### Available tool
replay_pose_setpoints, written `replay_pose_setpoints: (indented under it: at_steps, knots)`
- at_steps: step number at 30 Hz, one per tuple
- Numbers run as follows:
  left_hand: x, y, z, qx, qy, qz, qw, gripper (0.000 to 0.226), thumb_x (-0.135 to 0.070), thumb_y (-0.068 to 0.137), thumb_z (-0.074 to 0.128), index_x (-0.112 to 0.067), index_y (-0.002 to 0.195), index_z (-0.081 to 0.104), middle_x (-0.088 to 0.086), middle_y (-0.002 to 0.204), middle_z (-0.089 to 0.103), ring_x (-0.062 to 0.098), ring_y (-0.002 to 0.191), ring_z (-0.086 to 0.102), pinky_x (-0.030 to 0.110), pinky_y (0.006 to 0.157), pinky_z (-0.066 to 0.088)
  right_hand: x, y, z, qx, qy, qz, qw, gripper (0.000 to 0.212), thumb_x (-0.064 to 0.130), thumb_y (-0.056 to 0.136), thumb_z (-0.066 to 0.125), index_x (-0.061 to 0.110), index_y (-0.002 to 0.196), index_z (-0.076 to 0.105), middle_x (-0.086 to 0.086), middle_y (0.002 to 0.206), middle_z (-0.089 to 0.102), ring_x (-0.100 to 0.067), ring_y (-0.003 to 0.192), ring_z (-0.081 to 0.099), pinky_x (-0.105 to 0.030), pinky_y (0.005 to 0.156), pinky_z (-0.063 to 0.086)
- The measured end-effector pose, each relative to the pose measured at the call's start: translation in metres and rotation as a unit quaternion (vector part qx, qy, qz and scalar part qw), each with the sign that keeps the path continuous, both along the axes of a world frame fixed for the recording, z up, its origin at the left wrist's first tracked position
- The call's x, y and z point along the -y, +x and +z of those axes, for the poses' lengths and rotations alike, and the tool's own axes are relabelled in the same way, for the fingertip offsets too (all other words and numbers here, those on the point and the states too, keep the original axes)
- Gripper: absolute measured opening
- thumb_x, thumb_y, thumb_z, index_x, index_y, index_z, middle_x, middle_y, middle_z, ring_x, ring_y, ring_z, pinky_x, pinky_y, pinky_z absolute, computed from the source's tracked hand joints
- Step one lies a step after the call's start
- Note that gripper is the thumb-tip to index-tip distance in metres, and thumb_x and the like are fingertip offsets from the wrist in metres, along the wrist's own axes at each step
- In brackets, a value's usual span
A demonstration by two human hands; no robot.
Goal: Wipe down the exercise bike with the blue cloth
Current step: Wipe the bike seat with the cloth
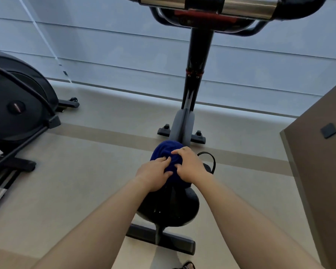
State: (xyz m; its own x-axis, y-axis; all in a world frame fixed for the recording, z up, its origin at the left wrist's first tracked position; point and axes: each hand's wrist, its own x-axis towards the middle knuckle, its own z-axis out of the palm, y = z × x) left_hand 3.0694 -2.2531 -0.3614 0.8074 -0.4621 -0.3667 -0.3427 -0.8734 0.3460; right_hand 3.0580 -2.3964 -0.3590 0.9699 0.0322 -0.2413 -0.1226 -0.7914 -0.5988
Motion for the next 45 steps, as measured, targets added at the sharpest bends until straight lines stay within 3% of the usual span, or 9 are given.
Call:
replay_pose_setpoints:
  at_steps: [6,8,10,13,17,23,29,35,45]
  knots:
    - [-0.052,-0.039,0.013,0.021,-0.112,-0.019,0.993,0.048,-0.049,0.090,0.046,-0.029,0.133,0.045,-0.006,0.138,0.048,0.013,0.123,0.045,0.034,0.103,0.038,-0.007,-0.046,0.010,0.009,0.001,-0.004,1.000,0.029,0.007,0.083,0.052,0.026,0.103,0.061,0.003,0.119,0.054,-0.018,0.113,0.049,-0.032,0.096,0.039]
    - [-0.067,-0.043,0.015,0.049,-0.147,0.009,0.988,0.044,-0.042,0.090,0.050,-0.027,0.132,0.048,-0.005,0.138,0.046,0.013,0.124,0.043,0.031,0.104,0.036,-0.010,-0.053,0.012,0.045,0.018,-0.058,0.997,0.037,0.000,0.078,0.046,0.030,0.094,0.061,0.005,0.125,0.051,-0.019,0.120,0.044,-0.041,0.100,0.037]
    - [-0.077,-0.043,0.015,0.056,-0.149,0.022,0.987,0.046,-0.038,0.091,0.051,-0.025,0.135,0.045,-0.003,0.142,0.041,0.015,0.128,0.038,0.031,0.106,0.032,-0.019,-0.054,0.014,0.045,0.031,-0.071,0.996,0.042,0.005,0.078,0.045,0.034,0.104,0.059,0.006,0.139,0.041,-0.020,0.130,0.033,-0.051,0.105,0.030]
    - [-0.078,-0.040,0.012,0.047,-0.133,0.027,0.990,0.053,-0.037,0.093,0.048,-0.022,0.142,0.034,-0.001,0.148,0.033,0.017,0.134,0.030,0.033,0.110,0.027,-0.038,-0.049,0.008,-0.026,-0.011,-0.052,0.998,0.048,0.032,0.090,0.041,0.044,0.136,0.033,0.007,0.155,0.011,-0.030,0.141,0.006,-0.064,0.109,0.010]
    - [-0.066,-0.037,-0.004,0.034,-0.110,0.031,0.993,0.052,-0.033,0.096,0.038,-0.018,0.144,0.026,0.001,0.149,0.031,0.019,0.135,0.028,0.039,0.110,0.028,-0.062,-0.046,-0.020,-0.083,-0.154,-0.053,0.983,0.060,0.061,0.091,0.019,0.041,0.144,-0.003,0.006,0.155,-0.019,-0.035,0.138,-0.022,-0.067,0.102,-0.010]
    - [-0.049,-0.034,-0.039,0.059,-0.100,0.063,0.991,0.051,-0.031,0.098,0.021,-0.018,0.147,0.018,0.000,0.155,0.019,0.016,0.141,0.017,0.039,0.114,0.020,-0.065,-0.037,-0.042,-0.065,-0.184,-0.096,0.976,0.061,0.061,0.091,0.018,0.043,0.142,-0.009,0.007,0.153,-0.022,-0.034,0.139,-0.018,-0.067,0.103,-0.005]
    - [-0.033,-0.007,-0.056,0.073,-0.051,0.041,0.995,0.051,-0.025,0.099,0.021,-0.010,0.147,0.016,0.002,0.157,0.005,0.017,0.143,0.005,0.036,0.115,0.017,-0.060,-0.005,-0.047,-0.081,-0.158,-0.098,0.979,0.059,0.044,0.096,0.022,0.039,0.142,-0.014,0.005,0.152,-0.027,-0.037,0.139,-0.013,-0.066,0.105,0.004]
    - [-0.031,-0.014,-0.058,0.079,-0.200,0.146,0.965,0.047,-0.029,0.098,0.022,-0.021,0.144,0.028,-0.003,0.147,0.036,0.011,0.130,0.035,0.028,0.105,0.032,-0.054,0.005,-0.042,-0.079,-0.130,-0.085,0.985,0.060,0.039,0.095,0.026,0.038,0.144,-0.010,0.004,0.153,-0.022,-0.040,0.138,-0.007,-0.065,0.106,0.011]
    - [-0.046,-0.047,-0.058,0.119,-0.195,0.062,0.972,0.050,-0.043,0.094,0.030,-0.021,0.139,0.035,-0.001,0.133,0.050,0.014,0.112,0.051,0.024,0.085,0.037,-0.051,-0.069,-0.039,-0.033,-0.177,-0.090,0.980,0.053,0.040,0.092,0.025,0.037,0.142,0.009,0.004,0.155,0.002,-0.027,0.140,0.006,-0.059,0.106,0.012]
